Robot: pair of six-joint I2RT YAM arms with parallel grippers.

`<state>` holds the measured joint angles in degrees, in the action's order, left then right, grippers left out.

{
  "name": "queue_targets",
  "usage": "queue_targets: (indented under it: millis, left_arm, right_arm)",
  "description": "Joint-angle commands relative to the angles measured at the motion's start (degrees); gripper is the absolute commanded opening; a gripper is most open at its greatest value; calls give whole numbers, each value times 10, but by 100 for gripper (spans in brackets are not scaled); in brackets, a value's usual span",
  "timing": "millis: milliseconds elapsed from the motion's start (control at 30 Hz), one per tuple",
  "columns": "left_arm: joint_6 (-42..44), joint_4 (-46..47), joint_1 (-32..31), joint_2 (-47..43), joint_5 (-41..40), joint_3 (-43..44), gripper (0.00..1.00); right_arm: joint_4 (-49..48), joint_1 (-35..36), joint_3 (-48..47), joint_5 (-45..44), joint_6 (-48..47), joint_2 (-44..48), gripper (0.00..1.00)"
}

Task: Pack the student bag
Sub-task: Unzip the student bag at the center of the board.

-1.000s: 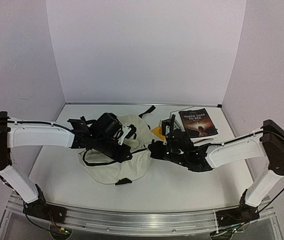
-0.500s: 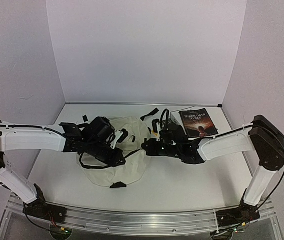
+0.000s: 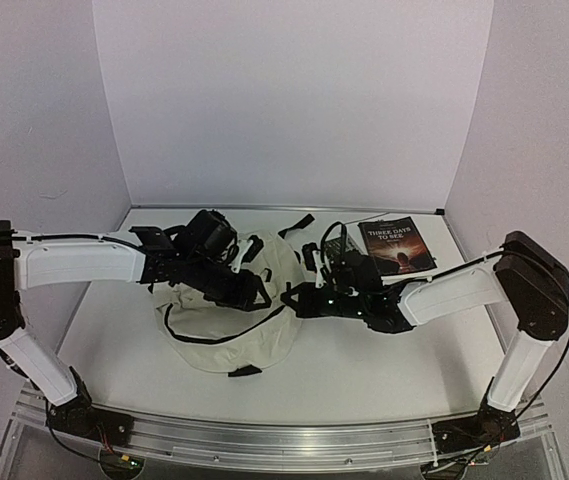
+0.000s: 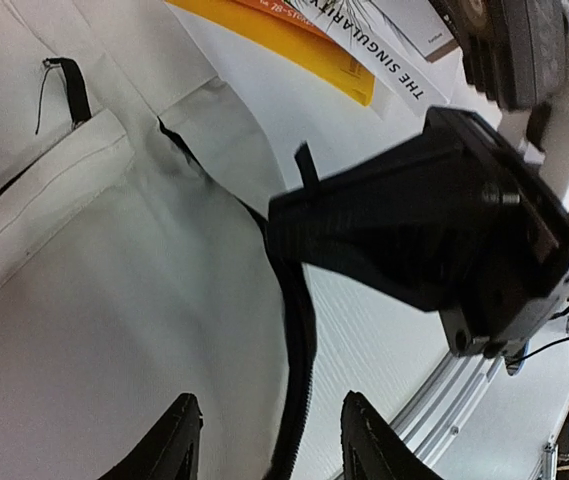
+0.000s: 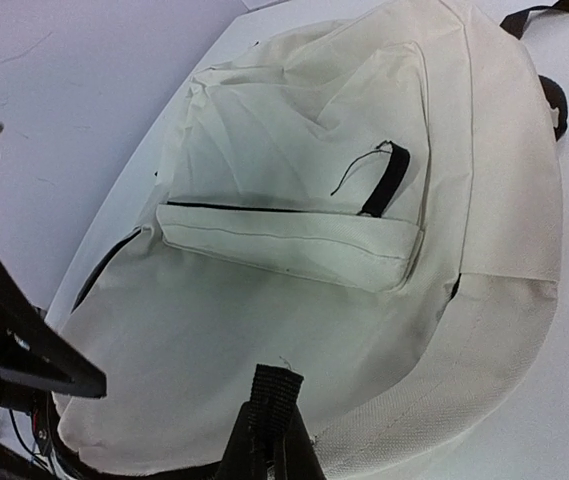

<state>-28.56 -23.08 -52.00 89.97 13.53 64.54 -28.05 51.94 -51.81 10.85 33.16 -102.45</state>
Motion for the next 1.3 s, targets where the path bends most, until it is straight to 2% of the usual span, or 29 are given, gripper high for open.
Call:
queue_targets:
  millis: [0, 300, 600, 700, 833, 967, 1100, 1267]
  left_arm:
    - [-3, 21, 15, 40, 36, 39, 48]
    - [-8, 44, 18, 83, 95, 53, 49]
    - [-16, 49, 18, 88, 75, 53, 26]
    - [-18, 51, 19, 84, 71, 53, 12]
    - [-23, 51, 20, 77, 65, 53, 10]
    - [-20, 53, 21, 59, 62, 44, 0]
    - [-11, 54, 21, 32, 78, 26, 0]
    - [-2, 35, 21, -21, 82, 10, 0]
  right_arm:
    - [-49, 7, 7, 11, 13, 2, 0]
    - [-51, 8, 18, -9, 14, 16, 0]
    - [-51, 8, 27, -15, 14, 25, 0]
    - [-51, 7, 29, -19, 16, 25, 0]
    - [-50, 8, 31, -27, 21, 24, 0]
    - [-38, 7, 39, -92, 46, 30, 0]
    - [-5, 7, 33, -164, 65, 28, 0]
    - [12, 7, 20, -206, 80, 10, 0]
